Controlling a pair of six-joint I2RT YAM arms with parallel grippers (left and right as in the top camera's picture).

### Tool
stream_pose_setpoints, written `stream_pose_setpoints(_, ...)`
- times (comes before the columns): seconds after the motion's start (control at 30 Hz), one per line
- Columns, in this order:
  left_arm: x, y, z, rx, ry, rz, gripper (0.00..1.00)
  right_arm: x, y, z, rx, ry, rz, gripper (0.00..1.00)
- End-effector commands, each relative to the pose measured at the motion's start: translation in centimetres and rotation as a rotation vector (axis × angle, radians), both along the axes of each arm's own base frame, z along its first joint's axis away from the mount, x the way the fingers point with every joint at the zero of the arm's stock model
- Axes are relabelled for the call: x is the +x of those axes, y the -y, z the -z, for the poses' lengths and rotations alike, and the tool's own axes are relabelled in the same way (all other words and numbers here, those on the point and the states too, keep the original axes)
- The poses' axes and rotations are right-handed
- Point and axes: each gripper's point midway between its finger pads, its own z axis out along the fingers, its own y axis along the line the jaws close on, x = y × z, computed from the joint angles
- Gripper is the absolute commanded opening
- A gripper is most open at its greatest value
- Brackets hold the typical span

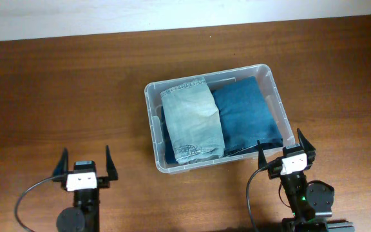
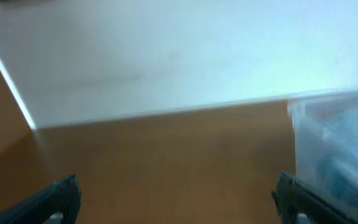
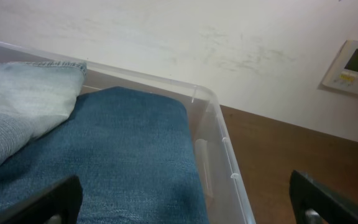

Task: Pack container

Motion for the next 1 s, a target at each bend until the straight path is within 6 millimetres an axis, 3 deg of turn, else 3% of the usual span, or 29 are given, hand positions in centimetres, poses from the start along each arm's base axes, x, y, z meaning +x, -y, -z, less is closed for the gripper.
stream_pose_setpoints(0.0, -0.2, 0.6, 1.0, 0.040, -0.017, 0.034, 0.99, 0.0, 0.0, 0.3, 0.004, -0.007, 0.003, 0.98)
stream_pose_setpoints(0.03, -0.3, 0.9, 2.2, 0.035, -0.066, 0.050, 1.00, 0.0, 0.0, 0.3, 0.004, -0.007, 0.003, 0.98)
stream_pose_setpoints(0.97, -0.3, 1.5, 2.2, 0.030, -0.067, 0.073, 0.99, 0.0, 0.0, 0.3, 0.004, -0.007, 0.003, 0.98)
